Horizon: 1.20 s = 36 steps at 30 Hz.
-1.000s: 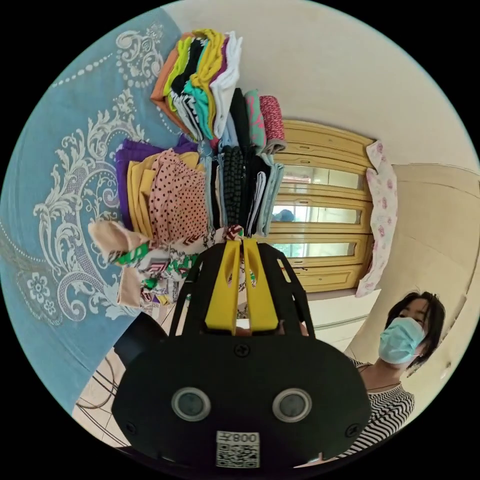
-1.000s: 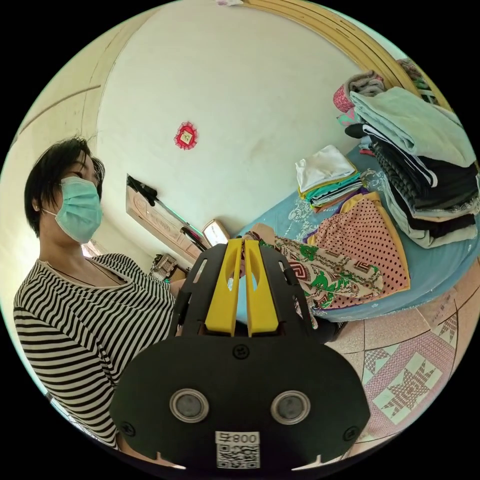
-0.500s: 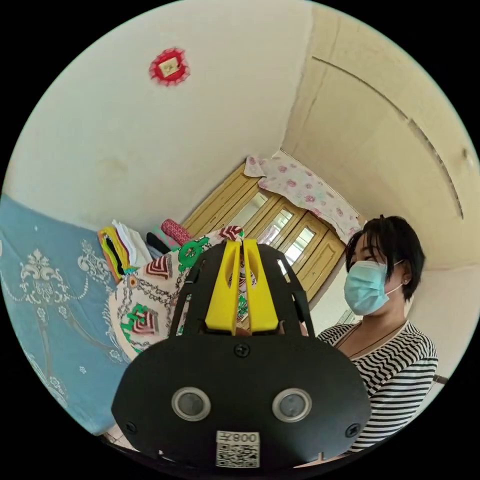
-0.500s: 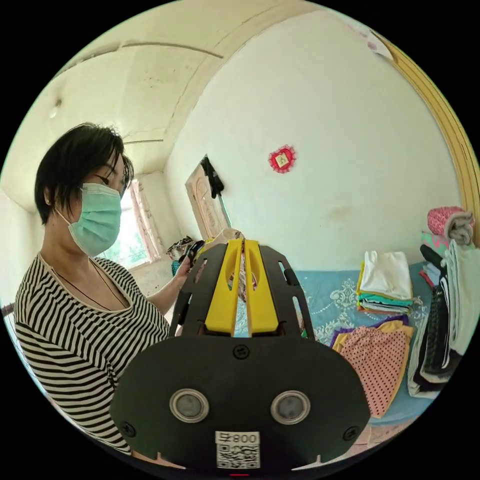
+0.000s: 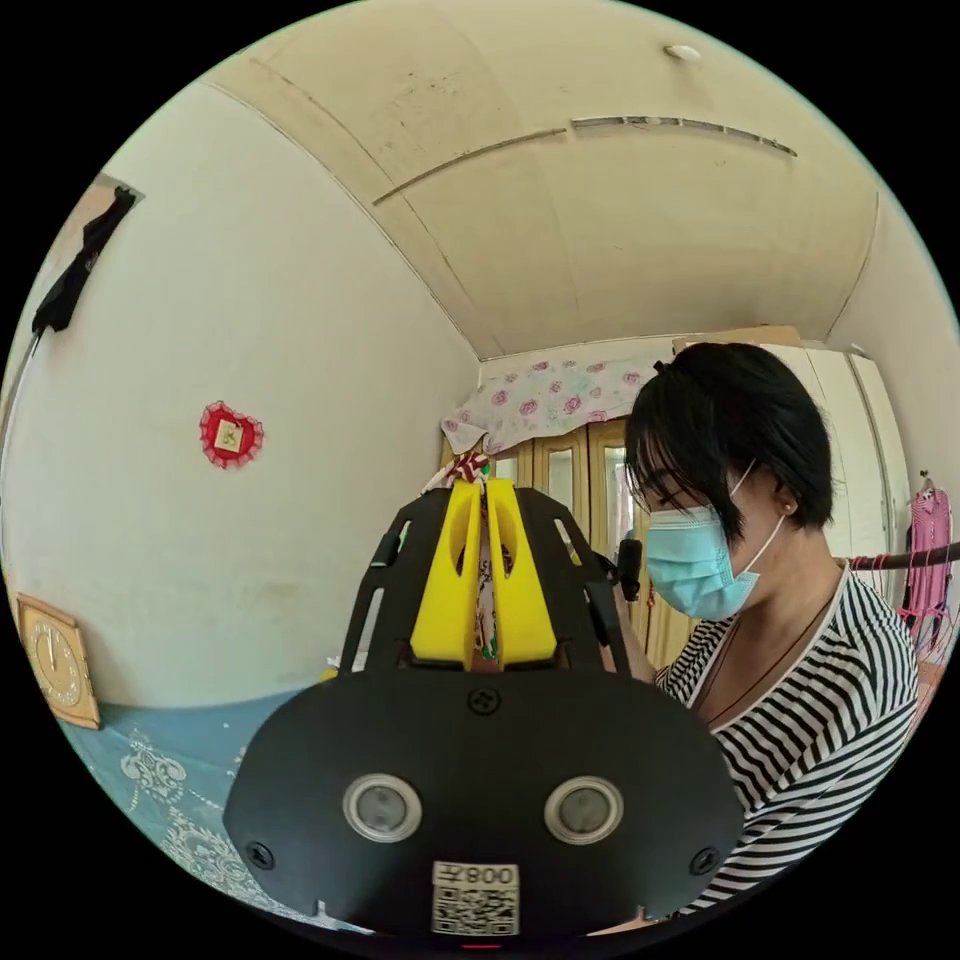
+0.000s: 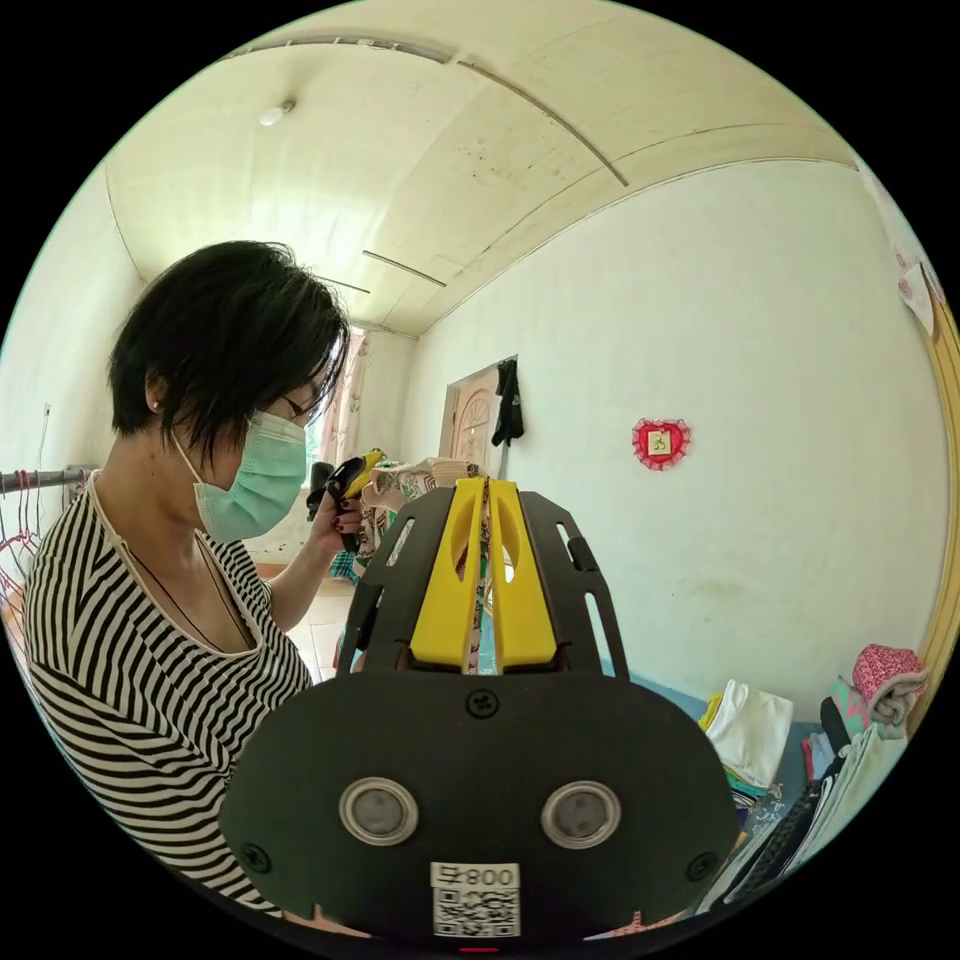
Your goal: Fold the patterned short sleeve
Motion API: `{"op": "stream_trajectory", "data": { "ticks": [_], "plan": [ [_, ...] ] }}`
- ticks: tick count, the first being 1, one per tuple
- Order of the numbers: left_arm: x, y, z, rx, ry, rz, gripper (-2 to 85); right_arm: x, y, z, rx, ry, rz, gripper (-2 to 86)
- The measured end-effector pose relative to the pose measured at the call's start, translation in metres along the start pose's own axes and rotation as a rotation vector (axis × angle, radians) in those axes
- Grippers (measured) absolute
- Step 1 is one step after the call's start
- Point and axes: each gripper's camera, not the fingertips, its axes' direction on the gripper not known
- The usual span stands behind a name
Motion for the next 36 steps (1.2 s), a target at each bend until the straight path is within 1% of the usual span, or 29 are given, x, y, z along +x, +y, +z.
{"op": "stream_trajectory", "data": {
  "ticks": [5, 6, 10, 12, 13, 14, 15, 16, 17, 18, 19, 20, 21, 22, 23, 24, 25, 26, 29, 32, 36],
  "plan": [
    [-0.005, 0.016, -0.042, -0.009, -0.110, 0.048, 1.1, 0.039, -0.029, 0.089, -0.033, -0.054, 0.040, 0.5],
    [-0.013, 0.022, -0.047, -0.020, -0.130, 0.042, 1.1, 0.045, -0.031, 0.102, -0.039, -0.056, 0.048, 0.5],
    [-0.058, 0.043, -0.055, -0.066, -0.197, -0.003, 1.1, 0.104, -0.043, 0.201, -0.095, -0.092, 0.124, 0.4],
    [-0.103, 0.064, -0.052, -0.121, -0.272, -0.045, 1.2, 0.133, -0.045, 0.253, -0.136, -0.100, 0.157, 0.4],
    [-0.118, 0.070, -0.050, -0.138, -0.292, -0.063, 1.2, 0.154, -0.046, 0.293, -0.185, -0.089, 0.171, 0.4],
    [-0.149, 0.083, -0.045, -0.180, -0.324, -0.096, 1.2, 0.177, -0.045, 0.336, -0.234, -0.074, 0.191, 0.4],
    [-0.183, 0.098, -0.040, -0.218, -0.362, -0.148, 1.3, 0.188, -0.043, 0.358, -0.259, -0.072, 0.200, 0.4],
    [-0.201, 0.107, -0.037, -0.235, -0.381, -0.172, 1.3, 0.212, -0.039, 0.405, -0.318, -0.055, 0.217, 0.4],
    [-0.237, 0.127, -0.029, -0.278, -0.435, -0.203, 1.4, 0.237, -0.031, 0.453, -0.376, -0.046, 0.238, 0.4],
    [-0.276, 0.150, -0.022, -0.326, -0.494, -0.266, 1.5, 0.251, -0.025, 0.478, -0.413, -0.045, 0.250, 0.4],
    [-0.296, 0.164, -0.018, -0.351, -0.514, -0.294, 1.5, 0.280, -0.010, 0.529, -0.487, -0.029, 0.306, 0.3],
    [-0.336, 0.193, -0.010, -0.420, -0.555, -0.339, 1.6, 0.309, 0.010, 0.577, -0.541, -0.043, 0.368, 0.2],
    [-0.375, 0.228, -0.005, -0.476, -0.608, -0.422, 1.8, 0.323, 0.022, 0.600, -0.578, -0.044, 0.396, 0.2],
    [-0.393, 0.246, -0.004, -0.502, -0.627, -0.456, 1.9, 0.348, 0.049, 0.642, -0.650, 0.017, 0.465, 0.1],
    [-0.428, 0.284, -0.003, -0.568, -0.669, -0.531, 2.2, 0.371, 0.079, 0.677, -0.711, 0.090, 0.524, 0.1],
    [-0.457, 0.324, -0.007, -0.598, -0.711, -0.643, 2.5, 0.381, 0.094, 0.692, -0.742, 0.109, 0.549, 0.1],
    [-0.470, 0.345, -0.010, -0.608, -0.711, -0.694, 2.8, 0.399, 0.125, 0.717, -0.800, 0.138, 0.613, 0.1],
    [-0.493, 0.383, -0.016, -0.642, -0.690, -0.773, 3.2, 0.414, 0.158, 0.737, -0.849, 0.144, 0.680, 0.1],
    [-0.524, 0.467, -0.040, -0.711, -0.721, -0.914, 3.7, 0.422, 0.229, 0.758, -0.880, 0.108, 0.805, 0.0],
    [-0.529, 0.520, -0.076, -0.704, -0.718, -0.993, 4.1, 0.395, 0.284, 0.756, -0.913, 0.061, 0.866, 0.0],
    [-0.494, 0.558, -0.131, -0.697, -0.716, -1.047, 6.1, 0.337, 0.330, 0.739, -0.955, -0.031, 0.960, 0.1]
  ]
}}
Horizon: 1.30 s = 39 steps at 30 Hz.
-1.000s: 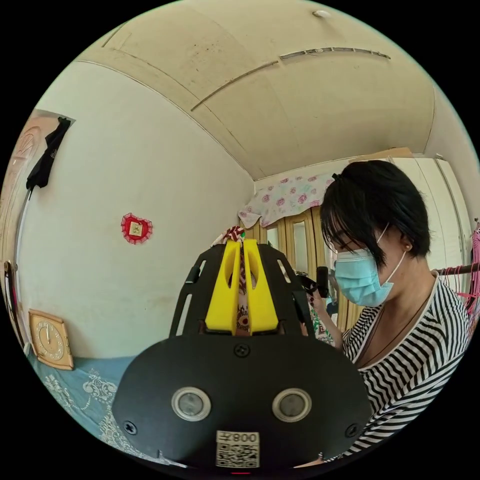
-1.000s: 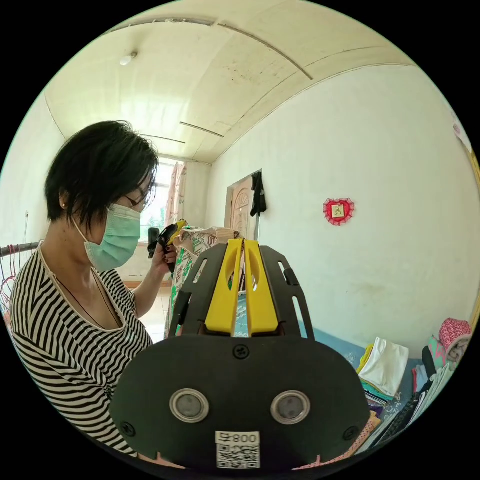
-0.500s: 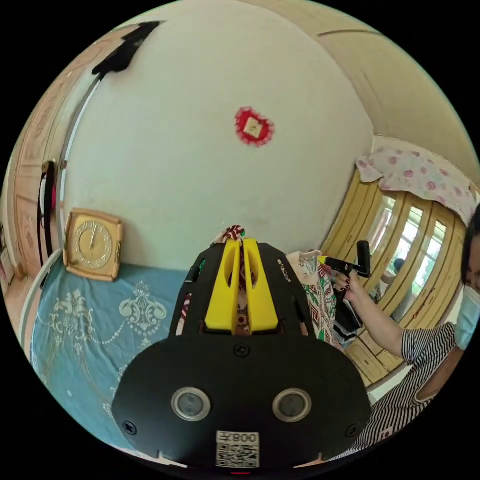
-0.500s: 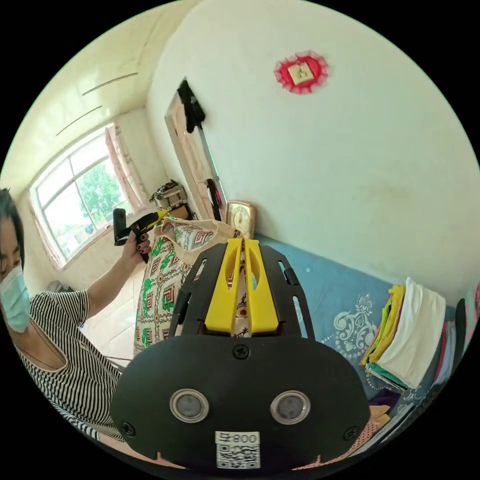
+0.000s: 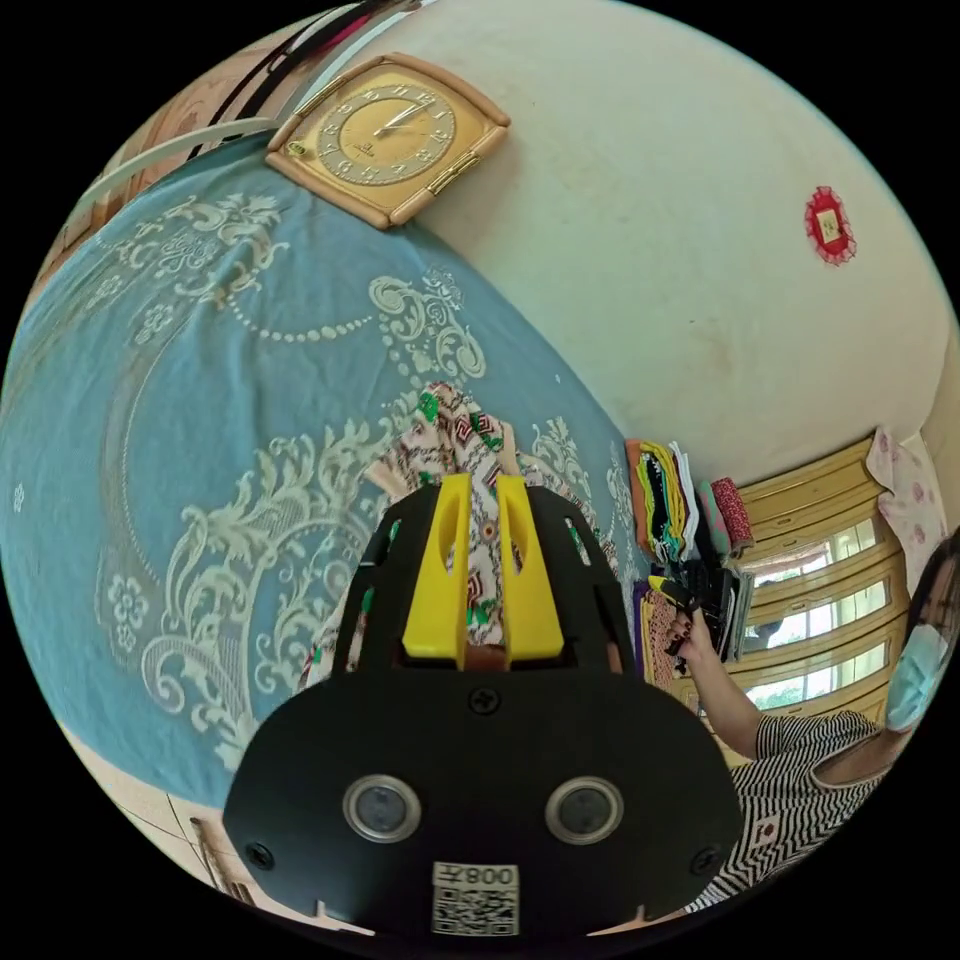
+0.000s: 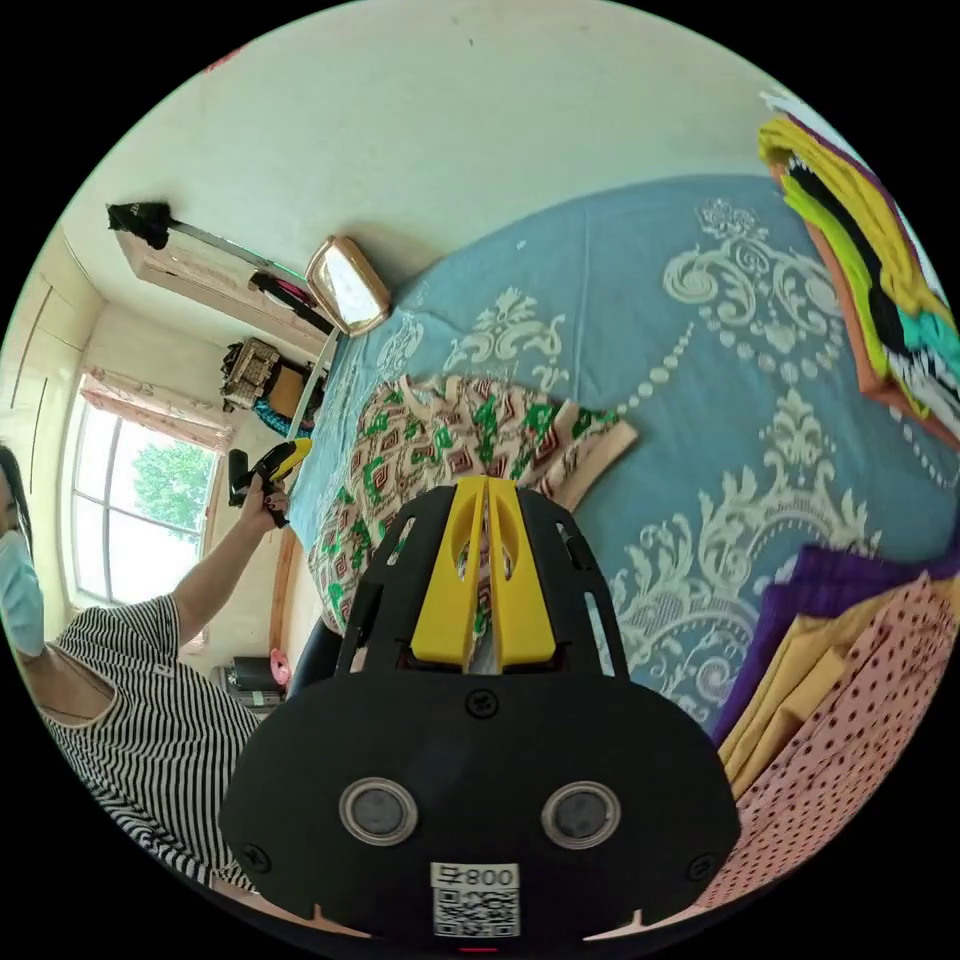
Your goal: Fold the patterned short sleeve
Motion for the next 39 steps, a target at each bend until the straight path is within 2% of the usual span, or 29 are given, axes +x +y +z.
{"op": "stream_trajectory", "data": {
  "ticks": [7, 12, 17, 21, 25, 30, 33, 37, 39],
  "plan": [
    [-0.050, 0.119, -0.016, -0.104, -0.107, -0.140, 9.2, -0.049, 0.114, 0.053, -0.073, -0.105, 0.146, 0.8],
    [-0.071, 0.169, 0.025, -0.165, -0.097, -0.247, 10.2, -0.076, 0.149, 0.093, -0.146, -0.133, 0.250, 1.6],
    [-0.071, 0.151, 0.075, -0.217, -0.130, -0.231, 9.6, -0.105, 0.154, 0.124, -0.201, -0.103, 0.296, 2.3],
    [-0.061, 0.138, 0.097, -0.271, -0.186, -0.204, 4.7, -0.127, 0.140, 0.127, -0.192, -0.091, 0.282, 2.6],
    [-0.051, 0.141, 0.091, -0.215, -0.122, -0.193, 2.4, -0.144, 0.128, 0.127, -0.163, -0.104, 0.287, 2.8],
    [-0.059, 0.158, 0.084, -0.232, -0.227, -0.255, 3.0, -0.158, 0.108, 0.124, -0.117, -0.106, 0.285, 3.3],
    [-0.057, 0.154, 0.085, -0.153, -0.233, -0.302, 4.6, -0.165, 0.083, 0.116, -0.078, -0.095, 0.273, 4.1],
    [-0.026, 0.116, 0.102, -0.084, -0.223, -0.205, 7.2, -0.178, 0.028, 0.096, 0.017, -0.061, 0.228, 5.3],
    [0.003, 0.074, 0.126, -0.074, -0.180, -0.093, 7.9, -0.186, -0.001, 0.087, 0.050, -0.026, 0.197, 5.6]
  ]
}}
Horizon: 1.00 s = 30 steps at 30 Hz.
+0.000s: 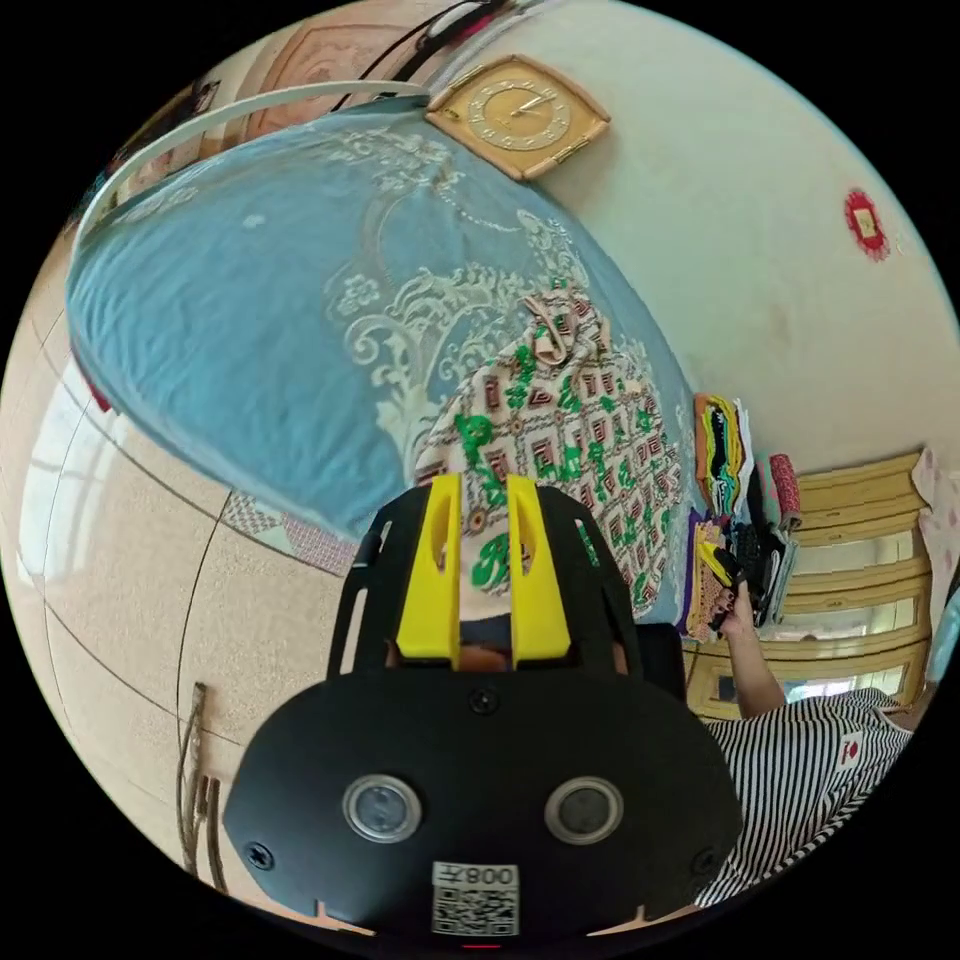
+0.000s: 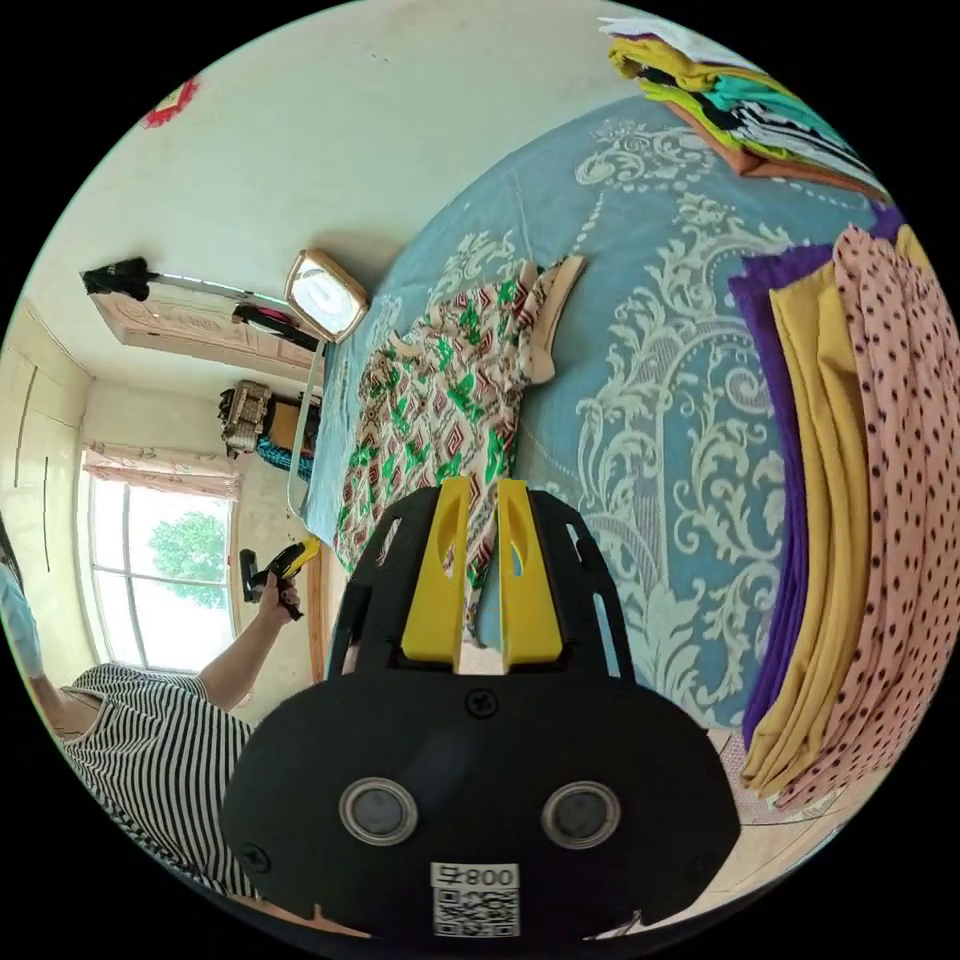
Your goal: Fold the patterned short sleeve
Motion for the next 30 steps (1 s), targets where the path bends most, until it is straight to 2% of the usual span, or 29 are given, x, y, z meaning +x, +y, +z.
{"op": "stream_trajectory", "data": {
  "ticks": [6, 10, 14, 18, 25, 30],
  "plan": [
    [0.089, -0.118, 0.069, -0.031, 0.001, 0.202, 9.3, -0.048, -0.100, -0.002, 0.045, 0.173, -0.108, 6.4],
    [0.118, -0.177, 0.113, -0.060, -0.032, 0.214, 10.1, -0.074, -0.157, 0.019, 0.005, 0.325, -0.168, 7.0],
    [0.137, -0.221, 0.153, -0.095, -0.132, 0.216, 9.7, -0.081, -0.190, 0.052, -0.059, 0.454, -0.175, 7.3],
    [0.147, -0.233, 0.181, -0.167, -0.265, 0.223, 5.0, -0.078, -0.197, 0.075, -0.080, 0.524, -0.137, 4.0],
    [0.169, -0.219, 0.140, -0.079, -0.201, 0.279, 1.7, -0.095, -0.181, 0.054, -0.069, 0.502, -0.149, 0.5],
    [0.191, -0.198, 0.072, 0.034, -0.151, 0.358, 1.3, -0.120, -0.152, -0.010, 0.058, 0.416, -0.178, 0.2]
  ]
}}
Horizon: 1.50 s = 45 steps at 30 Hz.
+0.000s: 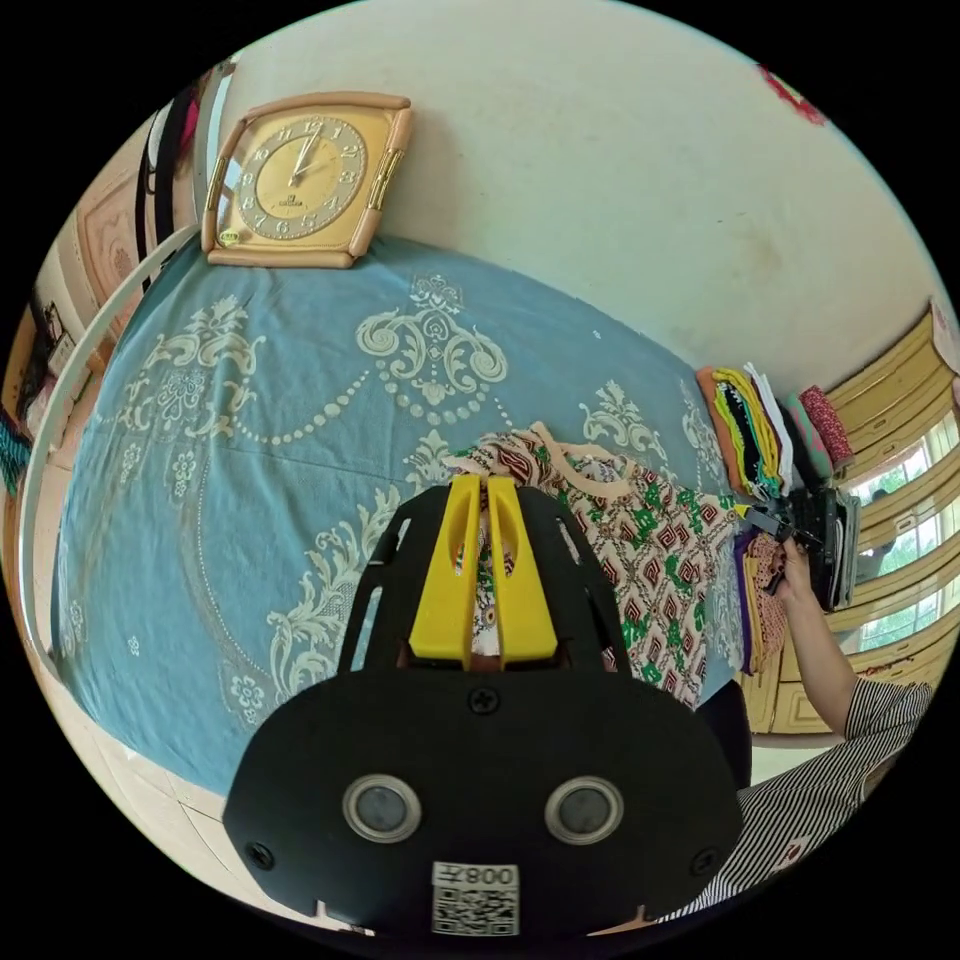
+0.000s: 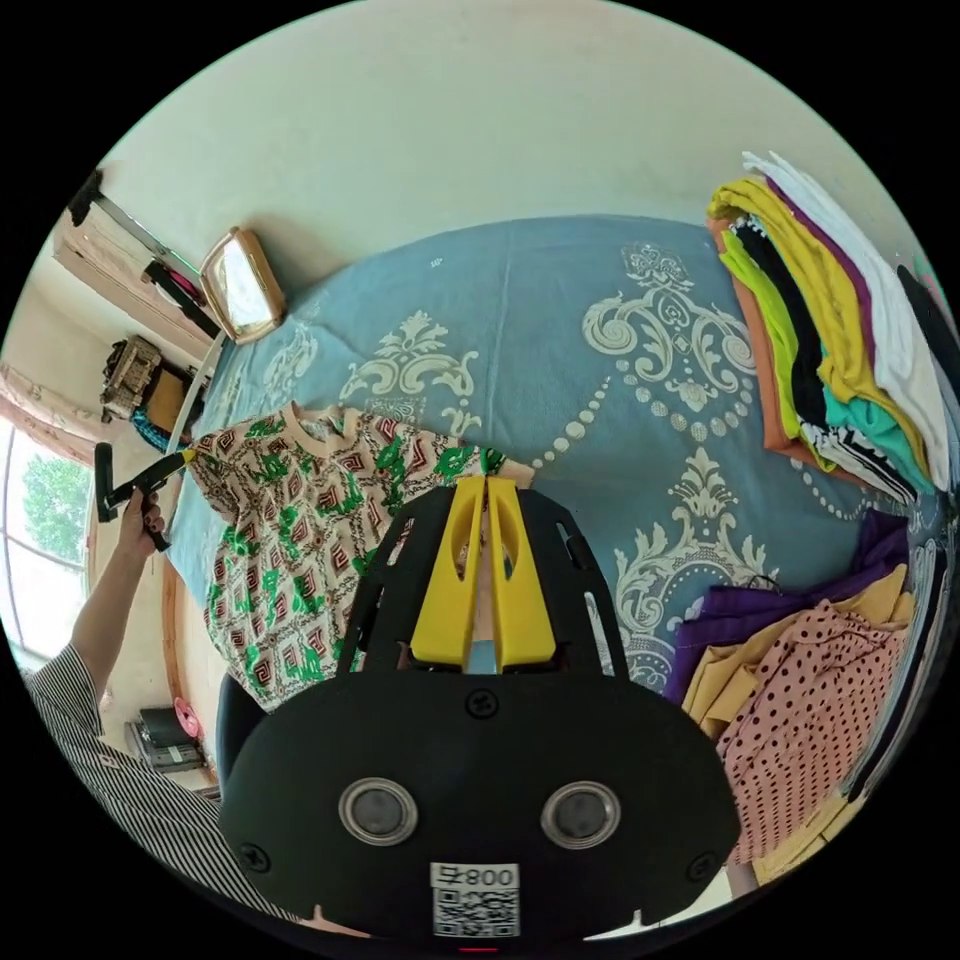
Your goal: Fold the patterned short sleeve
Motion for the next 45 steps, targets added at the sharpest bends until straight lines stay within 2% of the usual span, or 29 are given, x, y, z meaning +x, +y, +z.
{"op": "stream_trajectory", "data": {
  "ticks": [11, 14, 18, 23, 27, 30, 33, 36, 41, 45],
  "plan": [
    [0.029, -0.012, -0.116, 0.248, 0.012, 0.133, 1.2, -0.013, 0.033, -0.178, 0.293, -0.029, -0.124, 0.1],
    [0.030, -0.027, -0.121, 0.281, -0.002, 0.152, 1.4, -0.009, 0.021, -0.202, 0.347, -0.012, -0.134, 0.1],
    [0.009, -0.055, -0.093, 0.287, -0.032, 0.076, 2.0, 0.006, -0.019, -0.193, 0.354, -0.002, -0.111, 0.2],
    [-0.040, -0.065, -0.015, 0.154, -0.014, -0.125, 4.2, 0.046, -0.098, -0.099, 0.144, -0.011, 0.003, 0.3],
    [-0.077, -0.033, 0.033, 0.082, 0.052, -0.199, 5.4, 0.078, -0.113, -0.038, 0.020, 0.047, 0.095, 0.3],
    [-0.092, 0.005, 0.047, 0.015, 0.075, -0.177, 5.7, 0.099, -0.096, -0.016, -0.013, 0.003, 0.111, 0.5],
    [-0.103, 0.060, 0.047, -0.061, 0.117, -0.152, 6.5, 0.096, -0.042, -0.006, -0.046, -0.098, 0.041, 1.2],
    [-0.110, 0.126, 0.042, -0.139, 0.188, -0.174, 7.7, 0.078, 0.042, 0.013, -0.179, -0.150, -0.012, 3.0],
    [-0.118, 0.211, 0.034, -0.242, 0.219, -0.262, 10.0, 0.055, 0.175, 0.024, -0.347, -0.247, 0.071, 5.4],
    [-0.119, 0.234, 0.039, -0.260, 0.171, -0.261, 10.6, 0.044, 0.210, 0.035, -0.389, -0.296, 0.121, 5.8]
  ]
}}
